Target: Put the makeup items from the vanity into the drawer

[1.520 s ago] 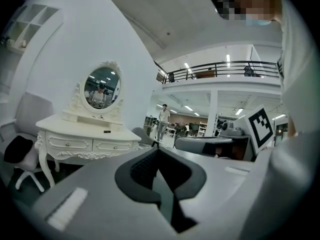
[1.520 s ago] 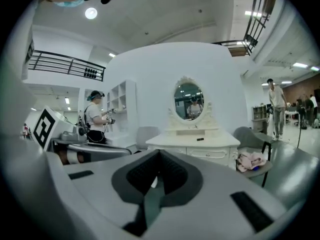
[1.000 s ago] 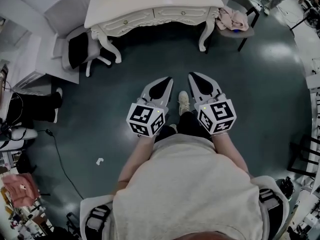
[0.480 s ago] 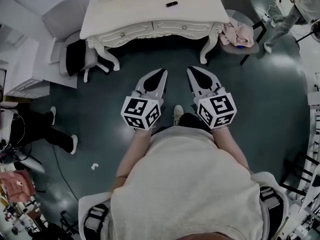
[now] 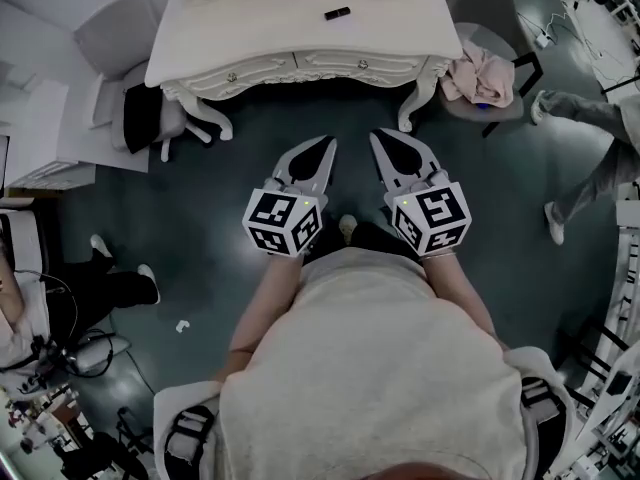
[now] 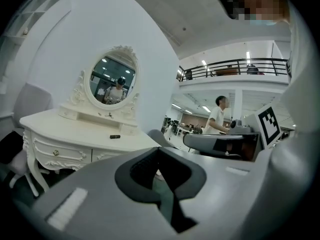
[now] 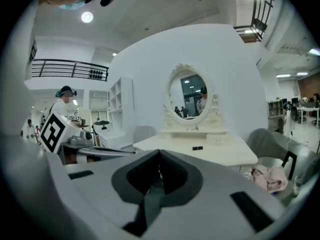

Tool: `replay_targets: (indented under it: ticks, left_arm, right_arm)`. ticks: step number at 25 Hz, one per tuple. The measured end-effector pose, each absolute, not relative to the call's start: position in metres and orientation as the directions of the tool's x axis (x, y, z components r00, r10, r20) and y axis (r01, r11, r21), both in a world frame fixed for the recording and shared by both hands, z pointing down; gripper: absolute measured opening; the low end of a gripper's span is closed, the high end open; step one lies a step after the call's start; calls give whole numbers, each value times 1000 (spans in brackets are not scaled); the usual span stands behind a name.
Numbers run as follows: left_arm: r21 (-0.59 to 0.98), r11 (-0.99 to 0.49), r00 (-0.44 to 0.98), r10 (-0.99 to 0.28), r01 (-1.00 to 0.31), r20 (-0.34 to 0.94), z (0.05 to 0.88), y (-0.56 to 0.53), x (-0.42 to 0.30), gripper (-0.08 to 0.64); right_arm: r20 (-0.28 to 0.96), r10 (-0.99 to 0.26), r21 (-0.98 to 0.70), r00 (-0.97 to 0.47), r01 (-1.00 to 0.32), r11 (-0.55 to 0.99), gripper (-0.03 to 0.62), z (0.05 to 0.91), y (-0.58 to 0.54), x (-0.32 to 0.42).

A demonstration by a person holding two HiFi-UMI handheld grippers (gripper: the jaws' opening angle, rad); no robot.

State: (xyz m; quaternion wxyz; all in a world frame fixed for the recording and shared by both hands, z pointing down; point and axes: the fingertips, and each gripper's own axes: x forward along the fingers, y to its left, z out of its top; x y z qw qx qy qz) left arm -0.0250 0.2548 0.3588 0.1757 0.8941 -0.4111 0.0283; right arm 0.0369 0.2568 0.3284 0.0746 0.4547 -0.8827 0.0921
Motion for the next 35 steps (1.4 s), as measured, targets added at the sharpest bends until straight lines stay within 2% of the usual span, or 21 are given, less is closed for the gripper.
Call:
replay_targets:
  ticks: [14, 24, 35]
  left_arm:
    - [306, -632, 699, -677, -712, 228, 382, 174, -6, 9]
    - [338, -639, 720, -651, -691, 240, 387, 57, -24, 9]
    - [328, -709, 781, -572, -624, 250, 382, -84, -39, 9]
  right_arm:
    - [279, -805, -130, -524, -851, 508, 8, 363, 189, 66]
    - [267, -803, -146, -533, -846, 513, 8, 359, 73, 45]
    - [290, -843, -135, -452, -892, 432, 8, 358, -62, 36]
